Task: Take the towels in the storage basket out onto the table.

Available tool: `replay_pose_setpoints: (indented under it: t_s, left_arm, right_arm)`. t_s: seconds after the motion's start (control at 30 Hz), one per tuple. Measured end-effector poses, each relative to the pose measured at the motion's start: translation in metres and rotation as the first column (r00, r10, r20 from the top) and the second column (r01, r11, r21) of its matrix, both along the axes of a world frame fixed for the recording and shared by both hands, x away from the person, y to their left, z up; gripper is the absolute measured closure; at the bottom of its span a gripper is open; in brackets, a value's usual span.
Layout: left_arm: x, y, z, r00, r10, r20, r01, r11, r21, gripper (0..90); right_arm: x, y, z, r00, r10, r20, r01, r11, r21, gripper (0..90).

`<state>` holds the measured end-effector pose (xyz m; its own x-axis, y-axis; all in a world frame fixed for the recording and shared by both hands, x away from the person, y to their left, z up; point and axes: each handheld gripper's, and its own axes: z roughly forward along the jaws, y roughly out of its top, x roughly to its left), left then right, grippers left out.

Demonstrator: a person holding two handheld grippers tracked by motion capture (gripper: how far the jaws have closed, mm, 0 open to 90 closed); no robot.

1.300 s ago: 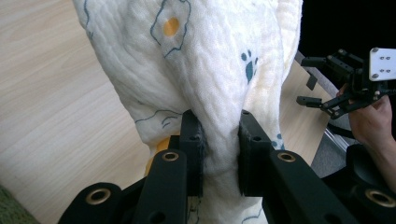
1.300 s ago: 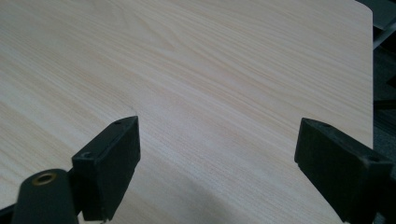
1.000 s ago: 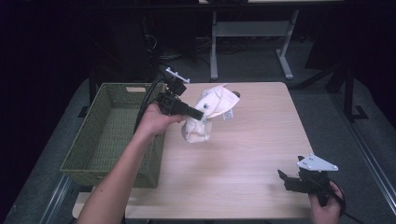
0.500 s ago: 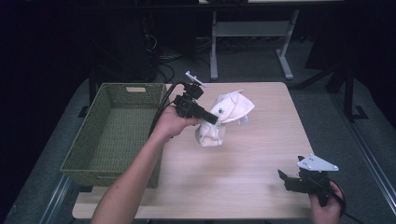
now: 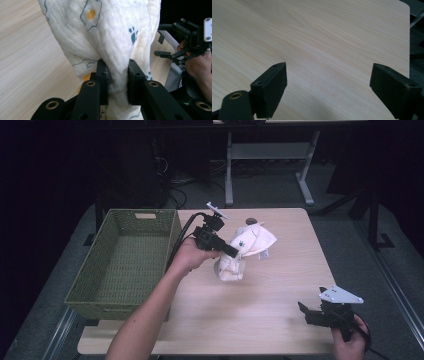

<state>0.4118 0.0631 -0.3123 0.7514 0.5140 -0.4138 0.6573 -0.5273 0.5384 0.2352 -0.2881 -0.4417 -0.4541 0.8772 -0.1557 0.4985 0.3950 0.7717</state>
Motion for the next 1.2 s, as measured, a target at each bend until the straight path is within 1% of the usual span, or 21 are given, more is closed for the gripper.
replay_pose_setpoints:
  t_s: [0.13,0.43,0.53,0.67,0.7,0.77,0.83,0.97,1.07,1.2]
  left_arm:
    - [0.0,-0.002,-0.005,0.9999,0.003,-0.012,-0.003,1.0,-0.001,74.8]
    - [0.001,-0.008,-0.021,0.9996,0.01,-0.025,-0.01,0.9998,0.019,74.6]
    - [0.001,-0.009,-0.026,0.9992,0.015,-0.037,-0.014,0.9998,0.015,74.3]
    - [0.0,-0.013,-0.034,0.9989,0.018,-0.044,-0.017,0.9994,0.029,74.3]
    - [0.0,-0.016,-0.038,0.9989,0.014,-0.044,-0.013,0.9992,0.039,74.3]
    - [-0.001,-0.017,-0.04,0.9988,0.018,-0.044,-0.016,0.9989,0.043,74.2]
    - [-0.001,-0.019,-0.043,0.9982,0.026,-0.054,-0.024,0.9992,0.032,74.0]
    - [-0.002,-0.023,-0.051,0.9979,0.021,-0.062,-0.019,0.9993,0.034,73.8]
    - [-0.003,-0.027,-0.057,0.9976,0.023,-0.065,-0.021,0.9988,0.045,73.2]
    - [-0.004,-0.029,-0.062,0.9971,0.02,-0.073,-0.017,0.9989,0.044,72.9]
  right_arm:
    - [0.0,0.0,0.0,1.0,-0.002,-0.002,0.002,1.0,0.001,13.9]
    - [0.0,0.001,0.0,1.0,0.005,0.001,-0.005,1.0,-0.001,13.9]
    - [0.0,0.001,0.0,1.0,0.002,-0.001,-0.002,1.0,0.0,13.9]
    - [0.0,0.001,0.0,1.0,0.006,0.001,-0.006,1.0,-0.001,13.9]
    - [0.0,0.001,0.0,1.0,0.008,0.002,-0.008,1.0,-0.002,13.9]
    - [0.0,0.001,0.0,1.0,0.006,0.0,-0.006,1.0,-0.002,13.9]
    - [0.0,0.001,-0.001,1.0,0.006,-0.001,-0.006,1.0,-0.002,13.9]
    - [0.0,0.002,-0.001,1.0,0.008,-0.001,-0.008,1.0,-0.002,13.9]
    - [0.0,0.002,-0.001,1.0,0.007,-0.003,-0.007,1.0,-0.002,13.9]
    - [-0.001,0.001,0.0,1.0,0.006,-0.001,-0.006,1.0,-0.001,13.9]
